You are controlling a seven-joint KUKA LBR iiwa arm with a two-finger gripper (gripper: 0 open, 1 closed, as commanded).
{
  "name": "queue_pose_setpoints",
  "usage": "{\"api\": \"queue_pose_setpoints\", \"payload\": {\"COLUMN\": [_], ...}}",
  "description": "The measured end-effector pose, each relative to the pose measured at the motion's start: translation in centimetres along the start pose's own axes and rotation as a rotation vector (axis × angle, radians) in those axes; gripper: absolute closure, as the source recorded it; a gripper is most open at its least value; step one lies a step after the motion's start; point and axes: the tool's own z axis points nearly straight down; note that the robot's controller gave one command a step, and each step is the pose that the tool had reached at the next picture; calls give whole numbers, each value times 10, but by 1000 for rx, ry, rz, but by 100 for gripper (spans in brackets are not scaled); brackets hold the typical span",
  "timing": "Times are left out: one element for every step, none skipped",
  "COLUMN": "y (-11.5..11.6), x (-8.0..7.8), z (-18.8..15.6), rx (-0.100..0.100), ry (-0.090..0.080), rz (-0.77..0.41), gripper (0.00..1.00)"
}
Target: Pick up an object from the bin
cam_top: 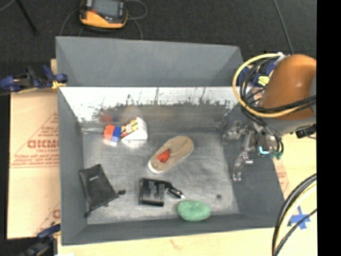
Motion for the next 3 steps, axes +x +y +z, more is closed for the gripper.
{"api": "queue_pose_setpoints", "payload": {"y": [1, 24, 79], "x": [-2, 26, -14], "z": [-4, 54, 43], "rx": [1, -1, 0], "ry": [-8, -9, -6], "rz": [-4, 117, -13], "gripper": [0, 0, 0]}}
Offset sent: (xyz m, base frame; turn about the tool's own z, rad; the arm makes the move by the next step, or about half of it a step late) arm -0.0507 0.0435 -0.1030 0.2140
